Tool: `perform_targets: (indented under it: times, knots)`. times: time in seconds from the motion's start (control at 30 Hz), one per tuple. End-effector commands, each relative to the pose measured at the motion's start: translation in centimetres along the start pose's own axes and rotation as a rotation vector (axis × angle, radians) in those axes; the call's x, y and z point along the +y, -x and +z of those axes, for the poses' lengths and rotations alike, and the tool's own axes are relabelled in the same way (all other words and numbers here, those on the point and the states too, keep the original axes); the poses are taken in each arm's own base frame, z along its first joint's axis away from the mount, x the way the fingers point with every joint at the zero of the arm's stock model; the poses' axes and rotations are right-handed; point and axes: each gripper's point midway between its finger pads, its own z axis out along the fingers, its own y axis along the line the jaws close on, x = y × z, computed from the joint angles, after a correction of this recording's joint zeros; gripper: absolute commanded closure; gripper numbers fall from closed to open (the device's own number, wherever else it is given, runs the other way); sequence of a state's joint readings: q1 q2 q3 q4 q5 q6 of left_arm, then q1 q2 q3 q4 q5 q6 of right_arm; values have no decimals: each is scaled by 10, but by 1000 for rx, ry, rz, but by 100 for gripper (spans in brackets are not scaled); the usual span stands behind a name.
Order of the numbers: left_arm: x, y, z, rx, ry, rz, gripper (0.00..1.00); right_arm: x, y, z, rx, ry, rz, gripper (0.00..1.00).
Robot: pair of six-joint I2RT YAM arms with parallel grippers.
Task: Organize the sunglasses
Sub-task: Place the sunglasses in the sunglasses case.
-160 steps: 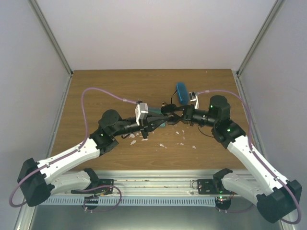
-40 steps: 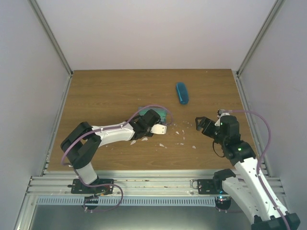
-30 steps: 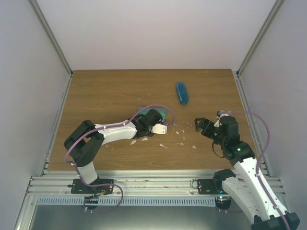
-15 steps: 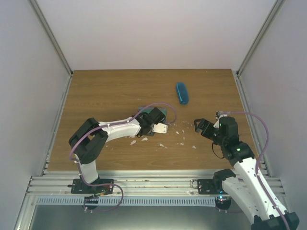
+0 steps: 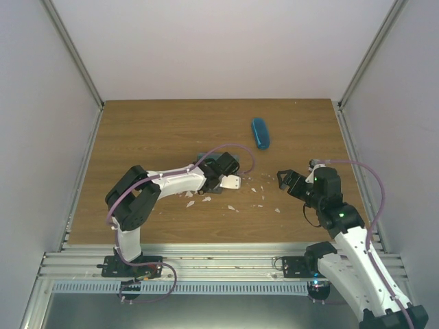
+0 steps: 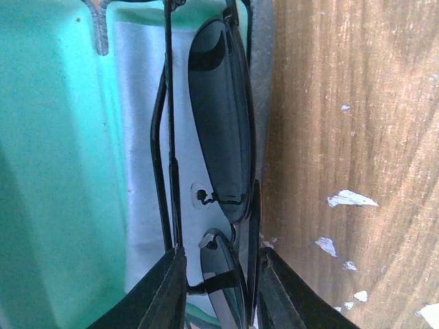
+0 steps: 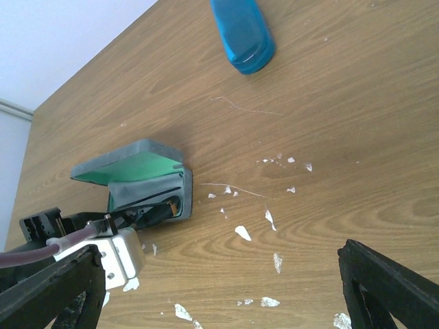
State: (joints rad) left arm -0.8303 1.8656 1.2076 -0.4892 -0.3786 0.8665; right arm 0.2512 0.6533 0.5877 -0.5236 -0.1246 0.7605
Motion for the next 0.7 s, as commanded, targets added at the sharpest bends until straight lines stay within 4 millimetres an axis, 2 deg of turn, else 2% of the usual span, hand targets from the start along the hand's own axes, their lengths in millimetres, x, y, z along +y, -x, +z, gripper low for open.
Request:
perform_targets:
  times: [0.0, 0.13, 0.4, 0.67]
  knots:
    - [17, 10, -9, -32, 37, -37, 70, 1, 2, -2, -5, 11, 13, 8]
    - [28, 10, -12, -39, 69, -55, 70, 2, 1, -1, -1, 15, 13, 8]
    - [43, 3, -5, -15, 120, -85, 72, 1, -2, 1, 12, 15, 16, 8]
    - [65, 5, -11, -34, 126, -162, 66, 1, -6, 4, 23, 28, 21, 8]
